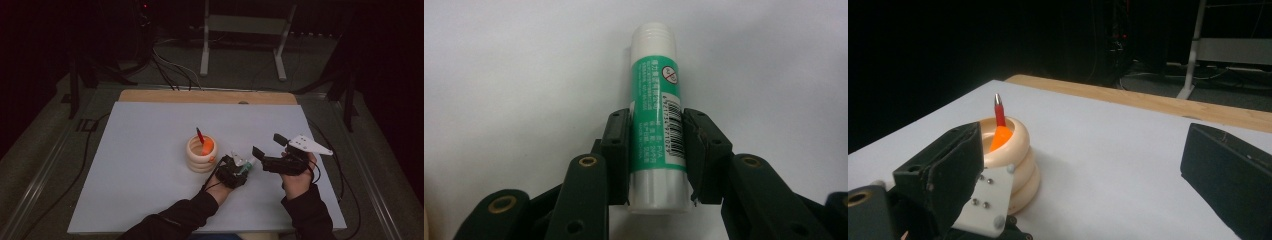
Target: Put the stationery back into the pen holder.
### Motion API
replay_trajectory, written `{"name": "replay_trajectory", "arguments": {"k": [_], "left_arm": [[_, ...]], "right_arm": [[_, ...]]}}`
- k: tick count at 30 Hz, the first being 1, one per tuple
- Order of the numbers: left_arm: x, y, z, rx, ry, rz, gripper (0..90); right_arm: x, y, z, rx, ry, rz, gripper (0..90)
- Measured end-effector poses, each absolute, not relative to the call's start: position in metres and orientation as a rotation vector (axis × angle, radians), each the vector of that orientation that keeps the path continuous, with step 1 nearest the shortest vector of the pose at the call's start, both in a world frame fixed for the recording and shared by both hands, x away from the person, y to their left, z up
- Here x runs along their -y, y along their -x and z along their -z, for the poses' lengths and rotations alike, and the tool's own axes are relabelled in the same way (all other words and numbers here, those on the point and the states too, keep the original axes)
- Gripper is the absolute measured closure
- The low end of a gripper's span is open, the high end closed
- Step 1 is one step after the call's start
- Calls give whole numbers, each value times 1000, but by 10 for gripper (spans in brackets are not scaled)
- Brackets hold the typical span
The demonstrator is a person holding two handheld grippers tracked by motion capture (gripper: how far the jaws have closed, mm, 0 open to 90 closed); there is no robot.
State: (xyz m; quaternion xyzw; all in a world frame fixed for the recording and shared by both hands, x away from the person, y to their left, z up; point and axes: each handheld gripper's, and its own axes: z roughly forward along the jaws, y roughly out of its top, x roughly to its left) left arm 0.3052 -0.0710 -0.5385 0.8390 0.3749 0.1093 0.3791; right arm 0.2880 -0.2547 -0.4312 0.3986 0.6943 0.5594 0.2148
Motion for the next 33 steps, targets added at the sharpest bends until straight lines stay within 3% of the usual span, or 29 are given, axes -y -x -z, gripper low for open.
{"name": "replay_trajectory", "arguments": {"k": [33], "left_arm": [[22,-279,491,-802,-2119,-259,670]], "right_arm": [[255,-287,429,-1919,-1113,-1559,39]]}}
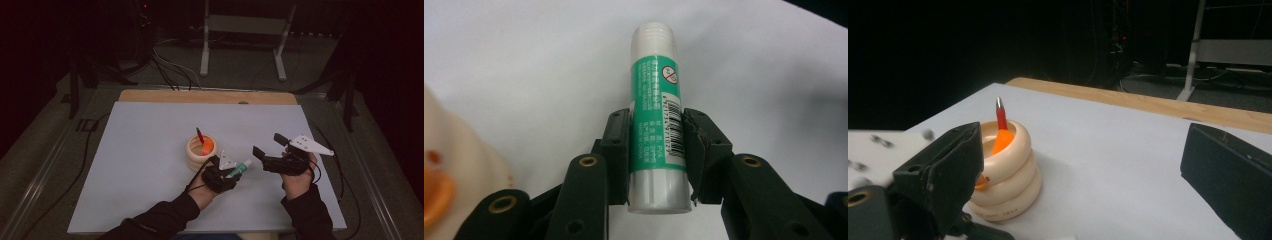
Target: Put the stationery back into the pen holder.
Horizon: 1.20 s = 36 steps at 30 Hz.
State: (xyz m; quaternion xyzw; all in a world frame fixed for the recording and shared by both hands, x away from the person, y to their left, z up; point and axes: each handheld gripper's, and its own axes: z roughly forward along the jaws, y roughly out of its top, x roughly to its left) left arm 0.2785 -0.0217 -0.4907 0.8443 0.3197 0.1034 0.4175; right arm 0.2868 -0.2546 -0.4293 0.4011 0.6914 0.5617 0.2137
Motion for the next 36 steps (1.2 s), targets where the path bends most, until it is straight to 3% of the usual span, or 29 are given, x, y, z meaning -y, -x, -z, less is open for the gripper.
{"name": "replay_trajectory", "arguments": {"k": [36], "left_arm": [[-71,-274,452,-760,-2008,-388,668]], "right_arm": [[236,-287,439,-2028,-1046,-1555,51]]}}
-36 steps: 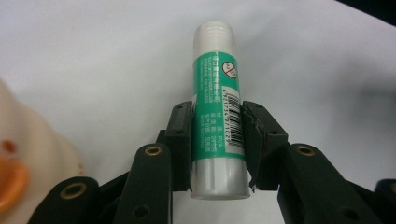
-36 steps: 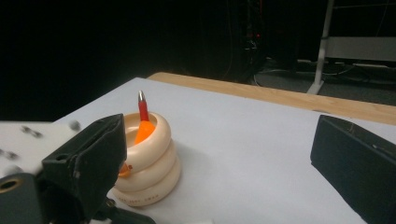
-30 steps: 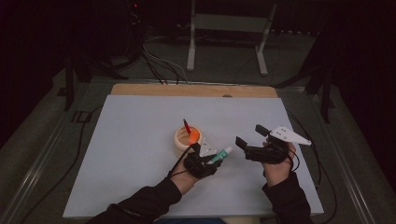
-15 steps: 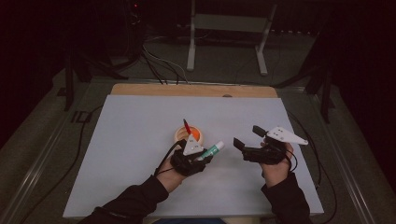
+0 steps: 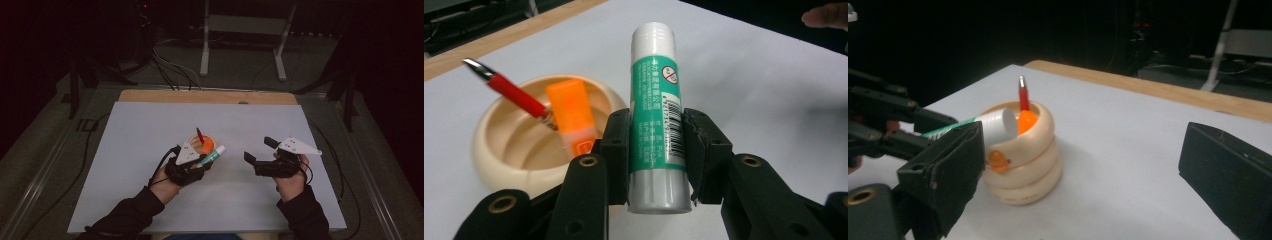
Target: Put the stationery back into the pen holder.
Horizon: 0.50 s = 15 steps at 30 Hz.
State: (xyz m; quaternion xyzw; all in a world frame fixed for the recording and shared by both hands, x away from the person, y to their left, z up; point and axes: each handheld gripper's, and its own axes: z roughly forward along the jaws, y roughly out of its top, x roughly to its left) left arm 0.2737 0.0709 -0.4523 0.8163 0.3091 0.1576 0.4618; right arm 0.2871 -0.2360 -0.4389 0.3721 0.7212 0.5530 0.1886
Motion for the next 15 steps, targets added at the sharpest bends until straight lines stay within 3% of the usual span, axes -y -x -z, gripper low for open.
{"name": "replay_trajectory", "arguments": {"k": [15], "left_arm": [[-103,-268,455,-766,-1941,-419,668]], "right_arm": [[230,-286,439,-2038,-1076,-1628,9]]}}
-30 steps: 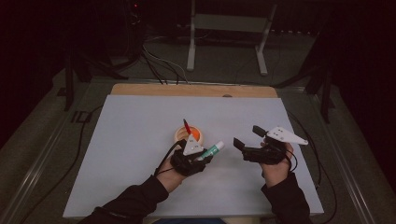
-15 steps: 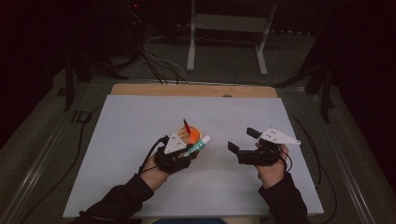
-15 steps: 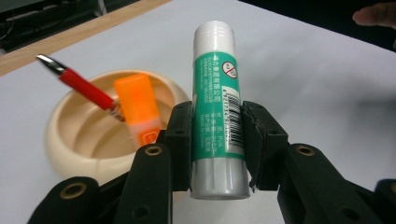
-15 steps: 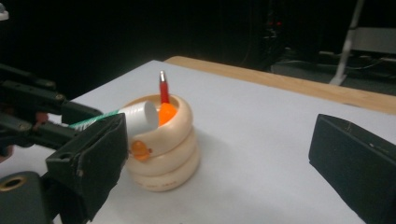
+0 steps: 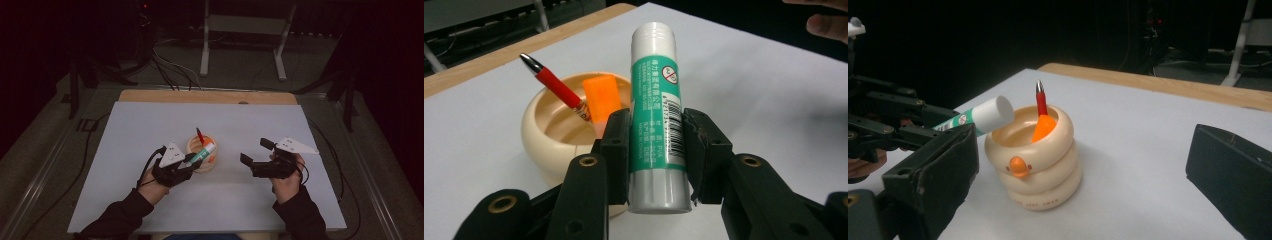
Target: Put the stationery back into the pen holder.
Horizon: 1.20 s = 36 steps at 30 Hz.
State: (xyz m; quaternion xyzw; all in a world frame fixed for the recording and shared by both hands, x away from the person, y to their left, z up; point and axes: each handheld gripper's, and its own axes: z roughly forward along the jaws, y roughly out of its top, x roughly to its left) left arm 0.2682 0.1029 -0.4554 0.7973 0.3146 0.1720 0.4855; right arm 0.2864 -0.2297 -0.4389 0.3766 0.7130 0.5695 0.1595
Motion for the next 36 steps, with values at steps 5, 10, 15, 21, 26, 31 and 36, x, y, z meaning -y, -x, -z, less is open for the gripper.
{"name": "replay_trajectory", "arguments": {"k": [5,10,15,21,26,31,36], "left_arm": [[-113,-267,460,-796,-1913,-411,668],[-123,-265,464,-812,-1862,-405,667],[-132,-263,469,-814,-1804,-393,667],[-134,-260,473,-788,-1768,-387,667],[-134,-259,474,-781,-1761,-397,668],[-131,-258,474,-762,-1747,-409,668],[-131,-258,474,-746,-1727,-394,667]], "right_arm": [[229,-286,437,-2048,-1038,-1627,10],[226,-286,436,-2046,-1004,-1646,10],[219,-285,434,-2059,-990,-1638,10],[210,-285,434,-2076,-1038,-1648,10],[202,-285,437,-2042,-1101,-1709,10],[192,-287,438,-2025,-1187,-1786,10],[180,-288,440,-2046,-1218,-1856,11]]}}
